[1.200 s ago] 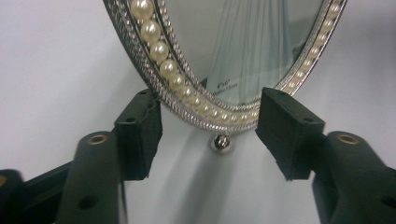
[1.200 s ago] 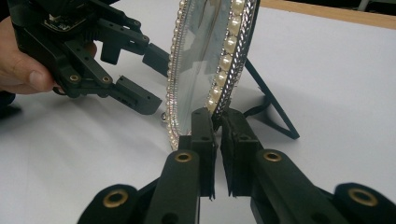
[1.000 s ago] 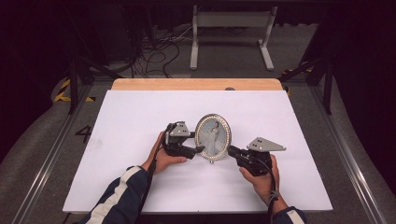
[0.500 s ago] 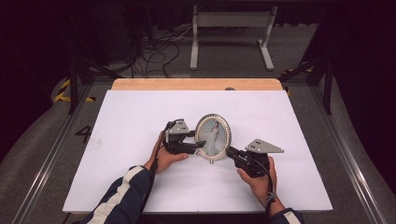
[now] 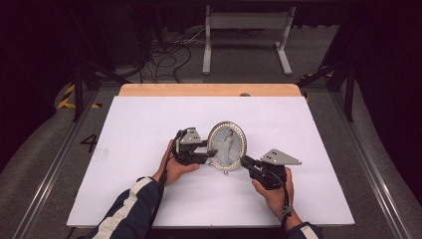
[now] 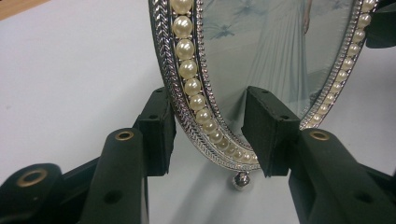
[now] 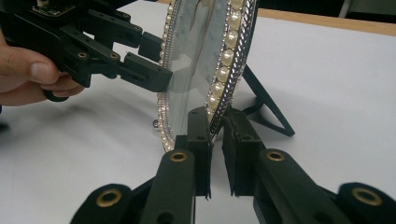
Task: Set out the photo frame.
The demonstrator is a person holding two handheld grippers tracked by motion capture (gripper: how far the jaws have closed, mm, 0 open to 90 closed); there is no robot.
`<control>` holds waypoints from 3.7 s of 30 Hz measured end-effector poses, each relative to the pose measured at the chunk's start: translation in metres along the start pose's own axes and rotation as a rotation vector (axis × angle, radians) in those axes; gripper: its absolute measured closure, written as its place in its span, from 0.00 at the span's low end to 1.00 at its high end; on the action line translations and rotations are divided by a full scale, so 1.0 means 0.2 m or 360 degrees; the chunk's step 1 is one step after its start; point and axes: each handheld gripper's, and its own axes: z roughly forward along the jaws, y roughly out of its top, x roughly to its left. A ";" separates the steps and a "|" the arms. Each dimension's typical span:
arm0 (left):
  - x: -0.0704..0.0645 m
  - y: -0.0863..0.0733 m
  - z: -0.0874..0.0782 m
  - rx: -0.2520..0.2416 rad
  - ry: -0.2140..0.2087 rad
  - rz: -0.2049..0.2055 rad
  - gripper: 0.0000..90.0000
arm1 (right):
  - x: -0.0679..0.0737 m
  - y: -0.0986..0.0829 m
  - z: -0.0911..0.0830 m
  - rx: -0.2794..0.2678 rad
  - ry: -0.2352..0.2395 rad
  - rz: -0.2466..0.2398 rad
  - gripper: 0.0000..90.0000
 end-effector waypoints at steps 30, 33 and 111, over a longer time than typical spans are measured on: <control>-0.03 -0.02 -0.04 0.0085 0.0030 0.0098 0.66 | -0.06 0.02 0.04 -0.0028 -0.0008 0.0080 0.87; -0.04 -0.03 -0.04 0.0089 0.0030 0.0106 0.66 | -0.06 0.02 0.05 -0.0028 -0.0005 0.0082 0.87; -0.08 -0.05 -0.11 0.0011 0.0049 0.0119 0.76 | -0.08 0.05 0.09 -0.0041 -0.0059 0.0011 0.83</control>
